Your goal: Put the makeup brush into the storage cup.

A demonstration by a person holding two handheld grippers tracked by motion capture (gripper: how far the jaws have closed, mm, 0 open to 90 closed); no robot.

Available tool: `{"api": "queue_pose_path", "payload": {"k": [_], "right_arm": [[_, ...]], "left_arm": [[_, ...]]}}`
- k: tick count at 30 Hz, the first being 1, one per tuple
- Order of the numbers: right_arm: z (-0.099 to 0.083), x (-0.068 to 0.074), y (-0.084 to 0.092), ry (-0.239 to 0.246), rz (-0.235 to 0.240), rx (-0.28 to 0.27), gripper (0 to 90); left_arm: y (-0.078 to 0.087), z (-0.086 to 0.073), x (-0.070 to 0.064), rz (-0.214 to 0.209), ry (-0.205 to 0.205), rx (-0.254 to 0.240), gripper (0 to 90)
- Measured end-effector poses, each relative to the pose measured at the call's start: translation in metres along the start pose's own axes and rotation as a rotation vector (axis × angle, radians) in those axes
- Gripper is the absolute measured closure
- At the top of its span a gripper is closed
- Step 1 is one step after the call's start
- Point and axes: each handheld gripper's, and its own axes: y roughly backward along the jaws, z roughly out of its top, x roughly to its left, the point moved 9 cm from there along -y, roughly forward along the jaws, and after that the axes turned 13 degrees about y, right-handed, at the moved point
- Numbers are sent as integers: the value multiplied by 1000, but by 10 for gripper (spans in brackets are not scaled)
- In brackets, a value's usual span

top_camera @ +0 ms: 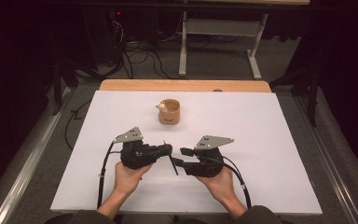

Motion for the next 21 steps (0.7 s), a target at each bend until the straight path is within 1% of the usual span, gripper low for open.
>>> {"api": "queue_pose_path", "payload": {"k": [5,10,13,16,17,19,21], "right_arm": [[2,-9,9,2,-43,-44,497],[1,-14,14,4,-61,-64,474],[-1,-17,17,1,-74,-67,458],[-1,-19,20,9,-92,-76,449],[-2,-21,21,29,-109,-70,444],[-4,-23,23,49,-131,-56,433],[-6,-28,27,53,-149,-54,420]], "left_arm": [[1,1,-1,9,-18,-3,838],[2,1,1,19,-27,-1,838],[2,1,0,20,-29,-3,838],[4,3,-1,21,-44,-17,838],[4,4,-1,22,-44,-18,838],[4,3,0,23,-43,-15,838],[4,3,1,26,-48,-11,838]]}}
